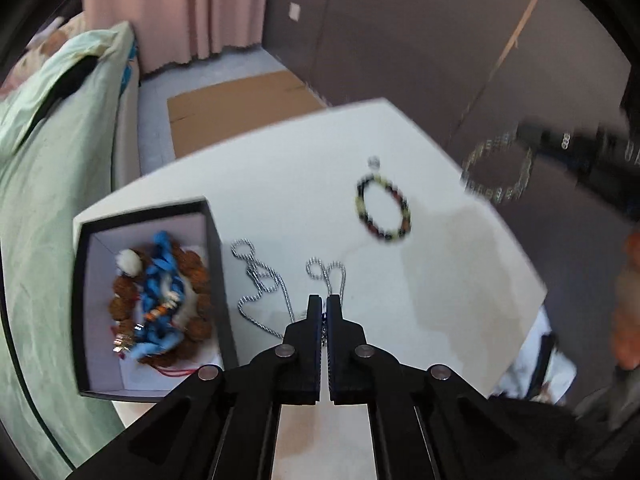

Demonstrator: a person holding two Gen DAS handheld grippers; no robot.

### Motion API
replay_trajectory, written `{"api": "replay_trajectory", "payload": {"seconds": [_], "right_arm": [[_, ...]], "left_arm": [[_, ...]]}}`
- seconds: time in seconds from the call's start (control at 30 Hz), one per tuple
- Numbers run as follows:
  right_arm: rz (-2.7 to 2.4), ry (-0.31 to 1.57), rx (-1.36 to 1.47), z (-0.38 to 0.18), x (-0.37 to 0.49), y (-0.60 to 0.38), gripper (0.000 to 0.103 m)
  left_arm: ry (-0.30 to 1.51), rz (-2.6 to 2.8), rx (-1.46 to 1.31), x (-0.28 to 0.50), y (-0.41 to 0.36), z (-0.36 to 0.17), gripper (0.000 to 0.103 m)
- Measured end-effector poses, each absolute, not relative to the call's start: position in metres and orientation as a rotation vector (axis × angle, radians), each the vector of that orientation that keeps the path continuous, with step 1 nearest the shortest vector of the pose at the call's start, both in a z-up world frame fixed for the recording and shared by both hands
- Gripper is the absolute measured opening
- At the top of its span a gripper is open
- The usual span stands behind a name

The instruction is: Organize jewelry

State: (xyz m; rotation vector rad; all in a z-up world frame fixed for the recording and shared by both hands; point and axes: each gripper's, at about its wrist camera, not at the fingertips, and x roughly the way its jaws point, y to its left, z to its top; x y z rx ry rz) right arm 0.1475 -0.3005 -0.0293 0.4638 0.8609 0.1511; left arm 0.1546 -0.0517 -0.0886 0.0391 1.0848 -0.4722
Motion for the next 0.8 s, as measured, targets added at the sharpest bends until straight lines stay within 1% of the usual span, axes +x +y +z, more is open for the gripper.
{"api": "replay_trajectory", "payload": {"seconds": [0.2, 0.43, 0.8], "right_arm": [[0.177, 0.852, 0.46, -0.028, 0.147, -0.29, 0.01], [0.208, 0.84, 0.478, -0.023, 0.152, -0.282, 0.01], [0.352, 0.81, 0.495, -0.01, 0.158, -0.249, 0.01]], "left_arm": [[1.015, -0.459, -0.031, 0.155, -0.034, -0.062, 0.001], [0.902, -0.45, -0.087, 0.15, -0.013, -0.016, 0.001], [0.784, -0.367, -0.051, 0.139, 0.011, 0.058, 0.001]]}}
